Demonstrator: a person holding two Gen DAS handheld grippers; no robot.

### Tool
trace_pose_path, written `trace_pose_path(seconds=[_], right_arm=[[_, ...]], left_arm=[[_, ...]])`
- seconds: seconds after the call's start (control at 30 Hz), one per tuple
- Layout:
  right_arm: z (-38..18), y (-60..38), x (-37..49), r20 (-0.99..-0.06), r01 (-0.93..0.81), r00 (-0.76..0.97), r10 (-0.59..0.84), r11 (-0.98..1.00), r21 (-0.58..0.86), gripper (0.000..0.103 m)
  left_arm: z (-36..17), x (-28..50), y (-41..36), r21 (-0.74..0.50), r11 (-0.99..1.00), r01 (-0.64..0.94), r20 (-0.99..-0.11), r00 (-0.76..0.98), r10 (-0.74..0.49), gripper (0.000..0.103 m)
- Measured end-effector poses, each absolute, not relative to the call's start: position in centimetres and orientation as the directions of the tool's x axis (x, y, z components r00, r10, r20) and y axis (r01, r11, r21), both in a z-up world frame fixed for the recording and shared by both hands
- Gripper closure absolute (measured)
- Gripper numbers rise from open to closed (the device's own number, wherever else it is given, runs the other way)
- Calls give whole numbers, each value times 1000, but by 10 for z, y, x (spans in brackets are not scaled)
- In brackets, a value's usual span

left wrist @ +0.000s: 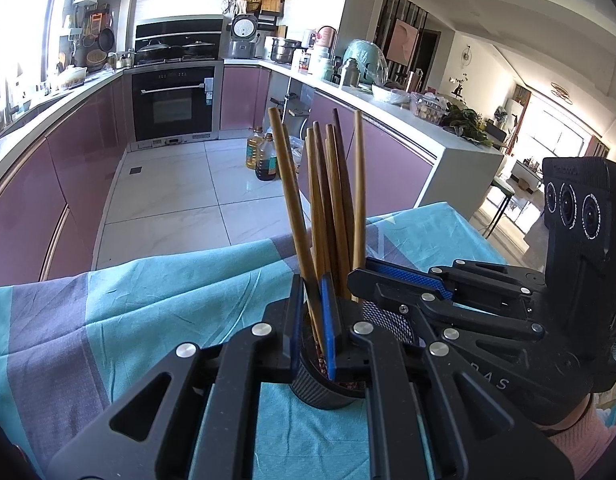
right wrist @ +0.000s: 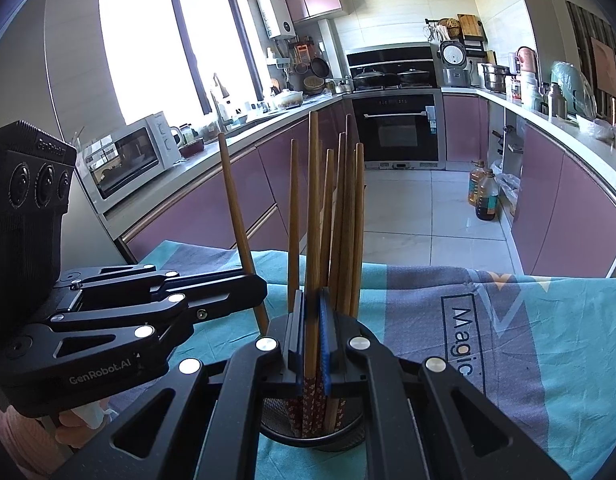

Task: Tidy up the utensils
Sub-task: 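Lower the right tool's chopstick into the cup while the left tool lowers its chopstick in, then open both tools to release the chopsticks into the mesh cup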

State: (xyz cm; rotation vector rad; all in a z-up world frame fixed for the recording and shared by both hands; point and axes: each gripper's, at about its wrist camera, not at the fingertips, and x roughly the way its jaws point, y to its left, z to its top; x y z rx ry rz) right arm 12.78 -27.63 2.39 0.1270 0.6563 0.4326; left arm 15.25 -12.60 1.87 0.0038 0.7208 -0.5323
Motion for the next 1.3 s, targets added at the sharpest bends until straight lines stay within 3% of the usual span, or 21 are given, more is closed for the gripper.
trace_pose_path(seconds=[0.33, 0.47, 0.6, 0.67, 0.77, 0.8, 0.83, 0.93, 1.1, 1.3], right_arm=[[21, -276, 123, -564, -347, 704, 431, 902, 256, 96], [22, -277, 115, -553, -350, 711, 434, 901, 257, 93], [23, -278, 106, -541, -349, 722, 432, 902, 255, 75], [24, -278, 99, -530, -350, 732, 428, 904, 246, 66], [26, -276, 87, -516, -346, 755, 406, 914, 213, 52], [26, -275, 84, -514, -344, 759, 400, 916, 205, 46], [25, -274, 79, -509, -336, 771, 383, 923, 187, 34], [24, -271, 66, -490, -324, 796, 355, 934, 151, 21], [19, -269, 50, -468, -287, 828, 310, 950, 122, 6], [22, -265, 25, -417, -253, 871, 259, 965, 70, 6]], left_arm=[[16, 148, -122, -177, 870, 461, -622, 633, -462, 93], [16, 143, -115, -179, 877, 447, -607, 651, -455, 81], [16, 135, -100, -195, 888, 417, -583, 679, -447, 72], [17, 128, -89, -176, 906, 384, -563, 716, -413, 55], [18, 114, -72, -162, 923, 349, -524, 763, -380, 41], [19, 109, -67, -152, 929, 337, -511, 777, -366, 36], [20, 105, -63, -145, 934, 327, -501, 789, -355, 25], [22, 84, -45, -123, 954, 272, -451, 841, -298, 6], [19, 54, -22, -87, 975, 204, -415, 883, -222, 6], [22, 19, -1, -83, 988, 133, -355, 922, -154, 6]])
